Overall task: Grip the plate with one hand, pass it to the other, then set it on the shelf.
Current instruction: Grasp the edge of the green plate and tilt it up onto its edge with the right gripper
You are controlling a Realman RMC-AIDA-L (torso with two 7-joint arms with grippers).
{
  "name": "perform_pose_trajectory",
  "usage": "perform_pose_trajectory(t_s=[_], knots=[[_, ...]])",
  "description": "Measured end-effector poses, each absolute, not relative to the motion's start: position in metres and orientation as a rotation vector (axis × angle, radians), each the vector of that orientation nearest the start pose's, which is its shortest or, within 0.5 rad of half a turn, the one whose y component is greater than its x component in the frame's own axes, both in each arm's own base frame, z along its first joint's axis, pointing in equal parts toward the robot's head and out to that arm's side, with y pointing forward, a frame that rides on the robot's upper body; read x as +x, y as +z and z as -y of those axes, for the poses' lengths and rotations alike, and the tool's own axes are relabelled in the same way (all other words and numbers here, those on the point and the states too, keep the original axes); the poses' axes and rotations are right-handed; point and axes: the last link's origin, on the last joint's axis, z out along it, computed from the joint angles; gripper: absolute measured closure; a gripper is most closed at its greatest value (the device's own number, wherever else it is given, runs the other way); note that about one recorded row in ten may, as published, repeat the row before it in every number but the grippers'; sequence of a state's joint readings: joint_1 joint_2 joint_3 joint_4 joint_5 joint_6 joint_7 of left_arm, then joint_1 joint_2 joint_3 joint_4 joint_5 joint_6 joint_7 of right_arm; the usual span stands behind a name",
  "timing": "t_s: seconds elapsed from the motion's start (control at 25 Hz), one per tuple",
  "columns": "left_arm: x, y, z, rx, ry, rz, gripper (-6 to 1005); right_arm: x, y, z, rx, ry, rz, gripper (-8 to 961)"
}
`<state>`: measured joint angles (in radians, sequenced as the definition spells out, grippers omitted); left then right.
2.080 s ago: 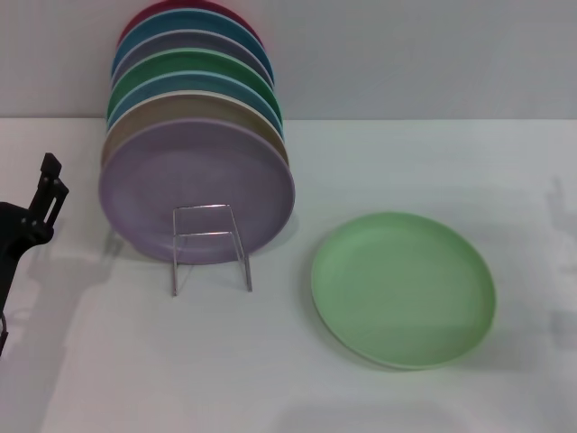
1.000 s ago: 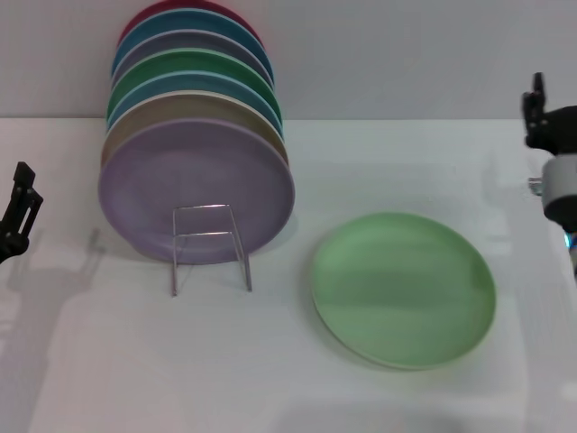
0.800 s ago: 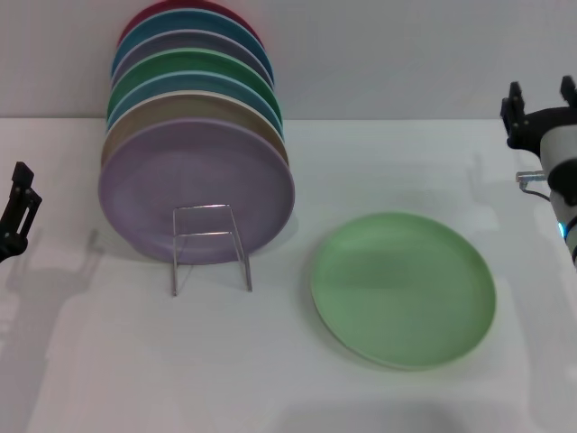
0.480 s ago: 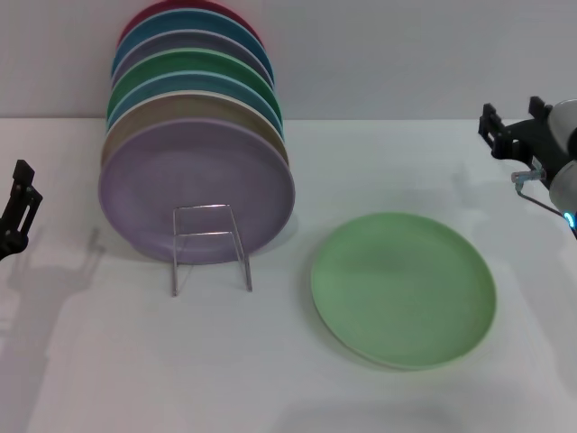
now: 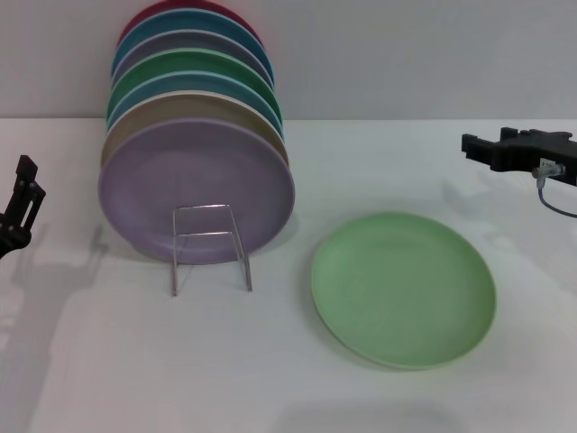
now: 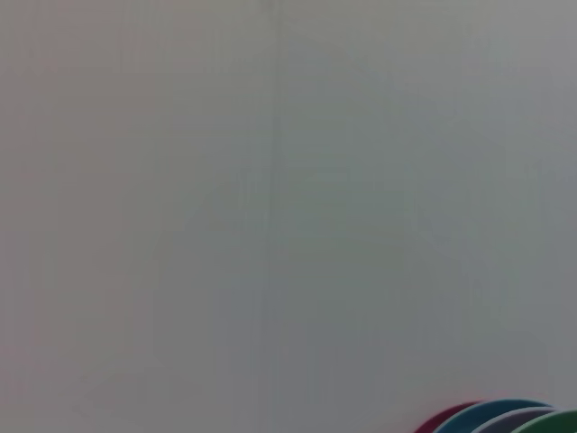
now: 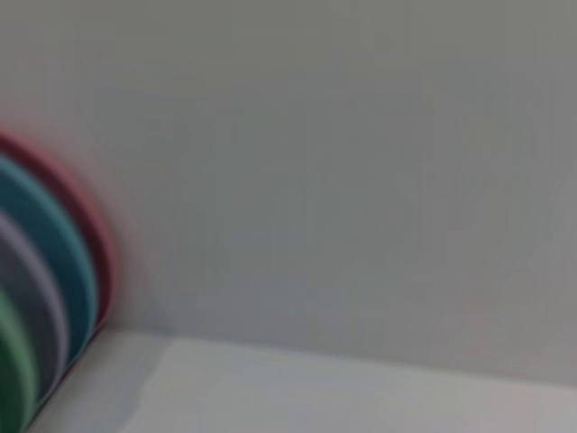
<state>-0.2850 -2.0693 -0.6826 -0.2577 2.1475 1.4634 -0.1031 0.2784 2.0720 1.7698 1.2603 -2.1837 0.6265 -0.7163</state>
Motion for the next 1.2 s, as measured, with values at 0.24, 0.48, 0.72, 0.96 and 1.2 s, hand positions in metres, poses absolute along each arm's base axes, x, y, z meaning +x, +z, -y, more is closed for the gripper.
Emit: perform_pose_trajectory(t_s=[0.24, 0.48, 0.72, 0.96, 1.2], knots=[[-0.319, 0.0, -0.28, -1.468, -0.88, 0.409, 214, 0.235, 0.049, -0.378, -2.084, 0.242, -1.103, 345], [-0.317, 0.001, -0.283, -1.464, -0.886, 0.404, 214, 0.231, 0.064, -0.369, -2.109, 0.137, -1.264, 346], [-0.316, 0.001, -0.284, -1.464, -0.89, 0.402, 214, 0.236, 0.067, -0.369, -2.124, 0.062, -1.404, 345], [-0.314, 0.003, -0.284, -1.458, -0.908, 0.393, 214, 0.246, 0.057, -0.373, -2.118, -0.038, -1.464, 355], [-0.312, 0.003, -0.284, -1.456, -0.916, 0.39, 214, 0.256, 0.044, -0.372, -2.124, -0.09, -1.516, 376]])
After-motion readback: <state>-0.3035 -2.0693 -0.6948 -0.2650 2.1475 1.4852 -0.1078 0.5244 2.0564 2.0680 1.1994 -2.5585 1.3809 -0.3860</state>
